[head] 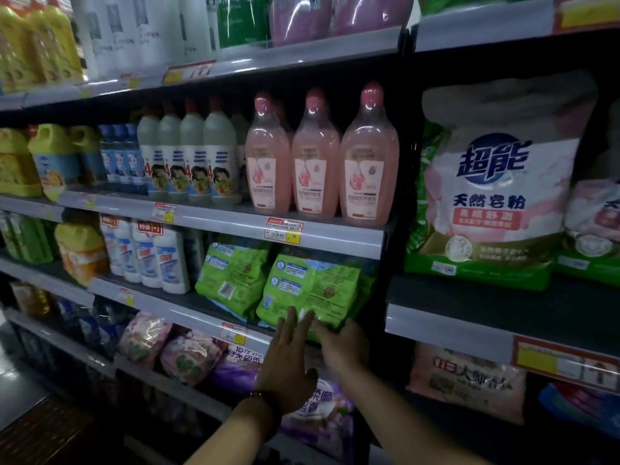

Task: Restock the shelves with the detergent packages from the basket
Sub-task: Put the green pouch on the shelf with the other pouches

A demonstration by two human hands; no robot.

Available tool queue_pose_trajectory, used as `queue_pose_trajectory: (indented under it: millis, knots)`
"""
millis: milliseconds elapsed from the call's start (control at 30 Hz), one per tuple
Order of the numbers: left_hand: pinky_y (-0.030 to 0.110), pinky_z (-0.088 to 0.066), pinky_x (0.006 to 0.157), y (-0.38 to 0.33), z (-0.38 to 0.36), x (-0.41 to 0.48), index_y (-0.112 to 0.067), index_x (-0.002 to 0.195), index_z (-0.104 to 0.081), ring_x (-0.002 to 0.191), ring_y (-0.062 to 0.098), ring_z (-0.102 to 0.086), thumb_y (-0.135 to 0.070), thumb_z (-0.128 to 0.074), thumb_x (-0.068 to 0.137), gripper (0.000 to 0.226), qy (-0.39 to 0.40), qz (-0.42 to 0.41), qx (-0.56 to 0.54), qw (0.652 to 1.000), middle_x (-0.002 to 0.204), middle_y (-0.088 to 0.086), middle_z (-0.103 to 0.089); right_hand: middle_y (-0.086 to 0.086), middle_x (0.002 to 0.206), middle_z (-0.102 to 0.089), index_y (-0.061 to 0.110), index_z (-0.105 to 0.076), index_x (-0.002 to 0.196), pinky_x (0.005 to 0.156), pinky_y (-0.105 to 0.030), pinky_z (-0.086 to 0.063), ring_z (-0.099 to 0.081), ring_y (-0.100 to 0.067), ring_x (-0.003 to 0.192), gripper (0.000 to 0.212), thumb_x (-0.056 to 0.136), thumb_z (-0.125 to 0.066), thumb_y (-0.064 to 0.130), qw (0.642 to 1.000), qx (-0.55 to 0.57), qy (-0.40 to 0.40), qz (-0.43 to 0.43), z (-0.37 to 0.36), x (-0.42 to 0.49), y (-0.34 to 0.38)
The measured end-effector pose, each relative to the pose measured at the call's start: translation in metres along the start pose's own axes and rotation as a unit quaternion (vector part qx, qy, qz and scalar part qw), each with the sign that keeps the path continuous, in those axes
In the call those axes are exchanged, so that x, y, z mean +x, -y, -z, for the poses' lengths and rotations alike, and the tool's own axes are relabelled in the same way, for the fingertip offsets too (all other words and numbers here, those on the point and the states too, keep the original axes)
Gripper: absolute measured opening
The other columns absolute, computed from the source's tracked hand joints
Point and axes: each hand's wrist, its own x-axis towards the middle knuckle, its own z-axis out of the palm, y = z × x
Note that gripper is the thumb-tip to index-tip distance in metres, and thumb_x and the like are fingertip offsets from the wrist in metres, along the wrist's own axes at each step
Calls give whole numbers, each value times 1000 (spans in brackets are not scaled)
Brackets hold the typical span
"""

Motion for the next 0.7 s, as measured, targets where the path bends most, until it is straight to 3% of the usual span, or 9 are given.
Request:
queue_pose_trajectory:
  millis: [167,267,367,500,533,600,700]
  knots:
    - [43,-18,130,6,-5,-1,-38,165,4,160,23,18,-21,-64,83,108,-4,-12,-1,1000,172,-6,26,-11,103,-81,10,-80,106,76,-39,-64,-78,-33,94,51,82,-81,55,999,-30,4,-39,-10,15,7]
    - [47,-19,129,7,-2,-3,-35,166,1,161,24,17,-25,-67,85,106,5,-6,-8,1000,172,-7,25,-12,109,-80,12,-76,112,83,-37,-62,-77,-36,100,54,81,-78,56,998,-46,9,-46,-4,17,14]
    - [49,-20,129,13,3,-4,-30,166,-6,163,26,8,-34,-64,76,107,-55,-14,42,998,175,-3,12,-10,114,-79,14,-77,114,89,-35,-59,-74,-36,109,44,87,-75,49,999,-43,14,2,1,6,26]
    - [53,-30,124,15,25,-23,-36,162,-20,160,30,-18,-35,-82,73,108,-150,-35,69,986,174,-4,-16,-12,86,-79,16,-76,86,75,-47,-63,-76,-38,82,44,68,-71,56,998,18,45,35,1,-24,40]
    - [54,-33,122,11,34,-29,-36,160,-27,157,31,-26,-34,-85,73,105,-174,-45,69,981,171,-2,-25,-11,74,-75,15,-73,80,64,-43,-61,-74,-35,69,42,66,-72,55,997,49,53,24,4,-32,44]
    - [56,-38,117,3,49,-39,-30,153,-45,148,34,-42,-38,-84,74,88,-223,-69,71,970,162,4,-44,-5,47,-57,13,-67,76,43,-26,-42,-56,-24,40,29,79,-78,40,990,118,79,-11,15,-51,52]
    - [52,-48,106,-15,65,-60,-28,140,-56,127,33,-60,-37,-81,74,71,-265,-91,65,958,140,2,-63,-5,44,-46,8,-66,92,36,-14,-26,-37,-15,27,17,92,-76,22,982,135,114,-72,35,-73,59]
